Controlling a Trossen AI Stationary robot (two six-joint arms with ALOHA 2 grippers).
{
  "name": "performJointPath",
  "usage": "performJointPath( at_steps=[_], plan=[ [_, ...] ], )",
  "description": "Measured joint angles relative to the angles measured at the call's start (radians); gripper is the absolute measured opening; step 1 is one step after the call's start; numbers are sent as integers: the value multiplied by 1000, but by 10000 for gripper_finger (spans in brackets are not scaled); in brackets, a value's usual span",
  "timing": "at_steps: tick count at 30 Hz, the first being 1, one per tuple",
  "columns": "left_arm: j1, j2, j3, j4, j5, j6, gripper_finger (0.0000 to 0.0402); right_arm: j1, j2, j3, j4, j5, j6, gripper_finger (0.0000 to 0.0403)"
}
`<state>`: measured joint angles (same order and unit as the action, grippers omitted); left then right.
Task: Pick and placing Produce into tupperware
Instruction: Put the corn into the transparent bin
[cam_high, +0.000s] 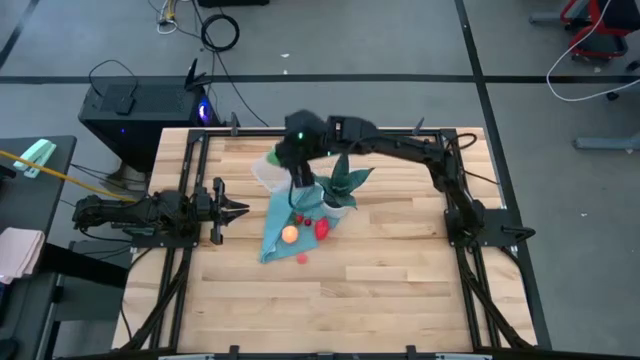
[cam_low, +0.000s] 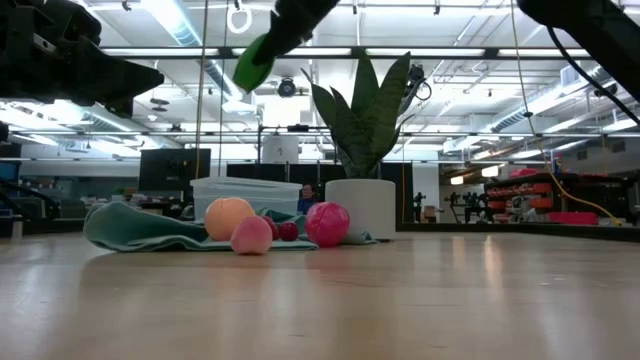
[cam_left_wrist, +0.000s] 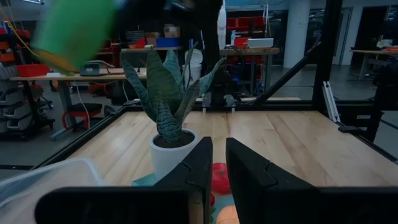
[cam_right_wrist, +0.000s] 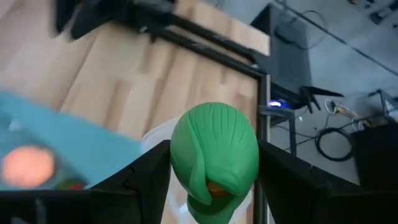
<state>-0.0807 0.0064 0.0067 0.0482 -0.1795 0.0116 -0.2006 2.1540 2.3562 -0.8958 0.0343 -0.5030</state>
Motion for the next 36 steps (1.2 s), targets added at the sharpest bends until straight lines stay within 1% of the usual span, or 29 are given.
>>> performJointPath(
  at_steps=[2,7,9,15,18,23,31,36],
  plan=[
    [0,0,0,0,0,0,54,-39,0,0,46,-35,46,226],
    [0,0,0,0,0,0,60,-139,0,0,154,-174,164,226],
    [0,0,0,0,0,0,59,-174,0,0,184,-215,204,226],
    [0,0,0,0,0,1,51,-266,3,0,196,-301,309,226],
    [0,0,0,0,0,1,53,-291,20,0,192,-353,354,226],
    [0,0,0,1,0,13,59,-272,67,-3,179,-386,369,226],
    [0,0,0,3,0,21,51,-251,156,-3,179,-388,352,226],
    [0,0,0,3,0,20,55,-251,209,-3,152,-387,352,226]
  ],
)
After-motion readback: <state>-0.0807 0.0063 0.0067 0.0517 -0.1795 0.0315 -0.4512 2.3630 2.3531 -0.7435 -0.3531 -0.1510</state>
